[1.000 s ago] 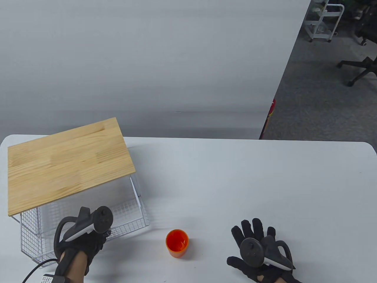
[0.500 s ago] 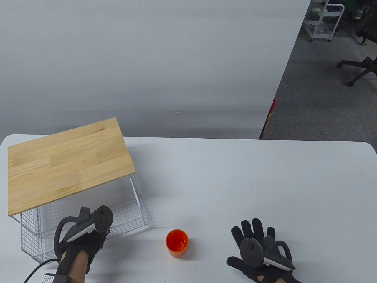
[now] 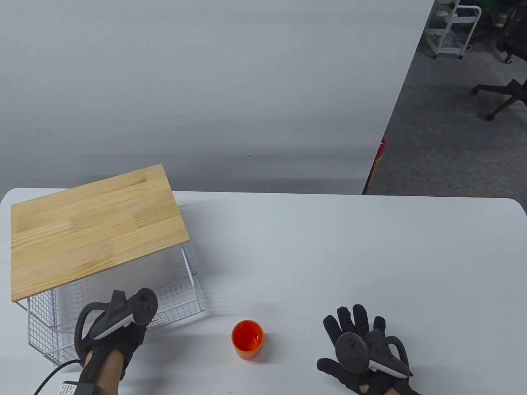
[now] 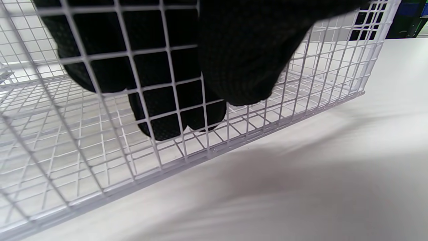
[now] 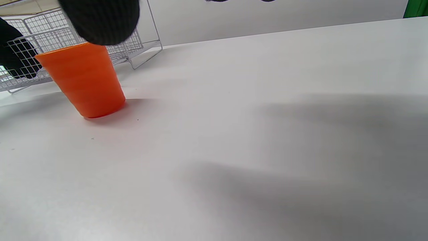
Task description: Take the cup out of the mesh sliding drawer
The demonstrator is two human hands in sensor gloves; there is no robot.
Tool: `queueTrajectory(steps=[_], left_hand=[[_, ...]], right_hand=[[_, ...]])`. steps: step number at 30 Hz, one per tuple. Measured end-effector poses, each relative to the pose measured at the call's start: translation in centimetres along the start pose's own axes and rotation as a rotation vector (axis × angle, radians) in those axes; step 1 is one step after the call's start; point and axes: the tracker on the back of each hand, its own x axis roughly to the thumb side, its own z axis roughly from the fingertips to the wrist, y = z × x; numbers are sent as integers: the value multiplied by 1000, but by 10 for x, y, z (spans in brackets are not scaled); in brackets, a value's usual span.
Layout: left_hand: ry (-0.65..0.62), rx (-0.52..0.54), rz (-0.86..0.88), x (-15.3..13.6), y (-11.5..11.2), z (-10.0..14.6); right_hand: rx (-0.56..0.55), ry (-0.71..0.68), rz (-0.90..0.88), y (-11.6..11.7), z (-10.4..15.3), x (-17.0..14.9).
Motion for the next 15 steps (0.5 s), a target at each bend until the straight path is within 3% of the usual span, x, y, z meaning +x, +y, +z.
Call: queueTrajectory(steps=[15], left_hand=[[52,53,-29,0,2,1]], right_hand=[[2,0,-1,0,0,0]])
